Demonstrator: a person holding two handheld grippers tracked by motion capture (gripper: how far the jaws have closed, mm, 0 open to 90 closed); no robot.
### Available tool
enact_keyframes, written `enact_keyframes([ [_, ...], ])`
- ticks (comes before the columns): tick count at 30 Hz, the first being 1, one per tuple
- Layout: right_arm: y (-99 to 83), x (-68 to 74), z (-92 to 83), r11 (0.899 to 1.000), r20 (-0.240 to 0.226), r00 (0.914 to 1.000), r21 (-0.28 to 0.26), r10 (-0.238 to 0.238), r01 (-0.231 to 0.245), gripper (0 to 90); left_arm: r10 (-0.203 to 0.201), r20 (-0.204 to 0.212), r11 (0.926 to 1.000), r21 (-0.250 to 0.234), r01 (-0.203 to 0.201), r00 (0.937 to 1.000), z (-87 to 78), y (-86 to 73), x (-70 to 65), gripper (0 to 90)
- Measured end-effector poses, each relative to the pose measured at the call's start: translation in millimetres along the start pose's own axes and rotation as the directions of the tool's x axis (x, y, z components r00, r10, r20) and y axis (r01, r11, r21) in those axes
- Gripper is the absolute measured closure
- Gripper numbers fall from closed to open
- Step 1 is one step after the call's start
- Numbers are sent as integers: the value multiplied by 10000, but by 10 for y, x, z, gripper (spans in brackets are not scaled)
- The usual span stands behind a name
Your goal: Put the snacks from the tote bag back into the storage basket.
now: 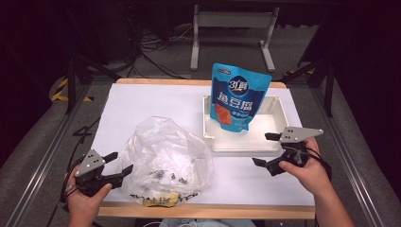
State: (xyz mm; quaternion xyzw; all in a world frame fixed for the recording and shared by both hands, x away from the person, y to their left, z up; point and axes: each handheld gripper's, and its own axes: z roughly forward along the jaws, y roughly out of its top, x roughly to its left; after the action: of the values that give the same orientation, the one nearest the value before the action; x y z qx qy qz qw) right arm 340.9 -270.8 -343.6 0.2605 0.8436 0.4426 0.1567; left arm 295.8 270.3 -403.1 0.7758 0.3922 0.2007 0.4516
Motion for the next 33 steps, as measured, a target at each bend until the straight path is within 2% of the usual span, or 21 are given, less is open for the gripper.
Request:
enact_keyframes([
  [3, -55, 15, 25, 10000, 116, 9999, -88, -41, 42, 34, -1, -20, 10000, -7, 1, 10000, -1, -1, 4, 286],
  [7, -177, 36, 84, 9993, 244, 9995, -314, 196, -189, 35, 7, -24, 10000, 1, -7, 10000, 5, 0, -2, 286],
  [10, -271, 45, 128, 9993, 327, 9991, -281, 274, -264, 34, 0, -3, 10000, 34, 0, 10000, 9, 0, -4, 286],
  [16, -399, 64, 204, 9987, 171, 9990, -298, 419, -414, 35, -8, -18, 10000, 9, 8, 10000, 7, -4, -3, 285],
  [28, -602, 71, 344, 9982, 396, 9978, -305, 526, -514, 35, 116, 62, 9999, -11, -116, 9999, 13, -9, 2, 285],
  [31, -662, 65, 380, 9981, 127, 9987, -381, 491, -486, 34, 148, 124, 9999, -45, -147, 9998, 19, -13, 2, 284],
  [33, -713, 57, 416, 9979, 185, 9980, -258, 599, -594, 37, 179, 155, 9998, -55, -178, 9997, 23, -13, -2, 284],
])
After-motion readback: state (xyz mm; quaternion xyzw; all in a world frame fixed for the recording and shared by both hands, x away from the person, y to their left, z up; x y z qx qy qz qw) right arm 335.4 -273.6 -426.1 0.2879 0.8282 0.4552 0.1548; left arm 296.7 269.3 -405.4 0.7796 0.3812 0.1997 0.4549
